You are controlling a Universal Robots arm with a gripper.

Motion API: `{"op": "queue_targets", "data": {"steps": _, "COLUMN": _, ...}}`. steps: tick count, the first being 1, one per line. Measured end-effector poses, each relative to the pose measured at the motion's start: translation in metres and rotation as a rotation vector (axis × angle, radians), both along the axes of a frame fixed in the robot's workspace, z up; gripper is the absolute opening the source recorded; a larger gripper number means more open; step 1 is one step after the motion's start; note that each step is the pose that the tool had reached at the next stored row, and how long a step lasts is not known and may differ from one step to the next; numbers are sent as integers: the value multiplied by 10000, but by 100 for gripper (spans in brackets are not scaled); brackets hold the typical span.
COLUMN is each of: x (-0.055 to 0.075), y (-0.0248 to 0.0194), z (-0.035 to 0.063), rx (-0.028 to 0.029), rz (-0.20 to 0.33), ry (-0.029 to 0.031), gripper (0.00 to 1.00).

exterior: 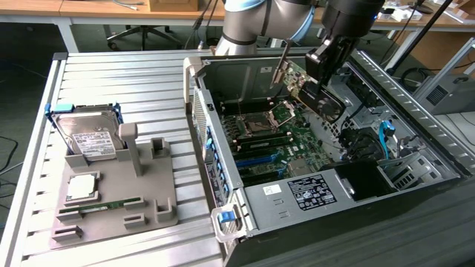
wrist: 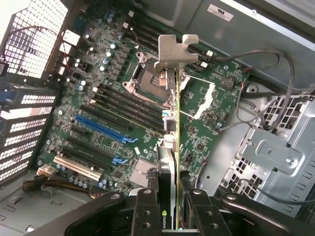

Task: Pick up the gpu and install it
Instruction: 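Insert the gpu into the slot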

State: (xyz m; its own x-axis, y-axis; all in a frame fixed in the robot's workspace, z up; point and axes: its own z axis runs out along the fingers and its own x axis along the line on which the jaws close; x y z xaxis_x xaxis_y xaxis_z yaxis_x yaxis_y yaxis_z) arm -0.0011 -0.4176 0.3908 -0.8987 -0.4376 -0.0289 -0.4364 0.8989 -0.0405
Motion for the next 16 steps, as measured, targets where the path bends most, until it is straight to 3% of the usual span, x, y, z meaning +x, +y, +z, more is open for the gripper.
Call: {"op": "queue_targets", "data": {"steps": 16, "x": 0, "y": 0, "z": -3, "rx": 0, "rz": 1047, "ry": 0, "gripper": 27}}
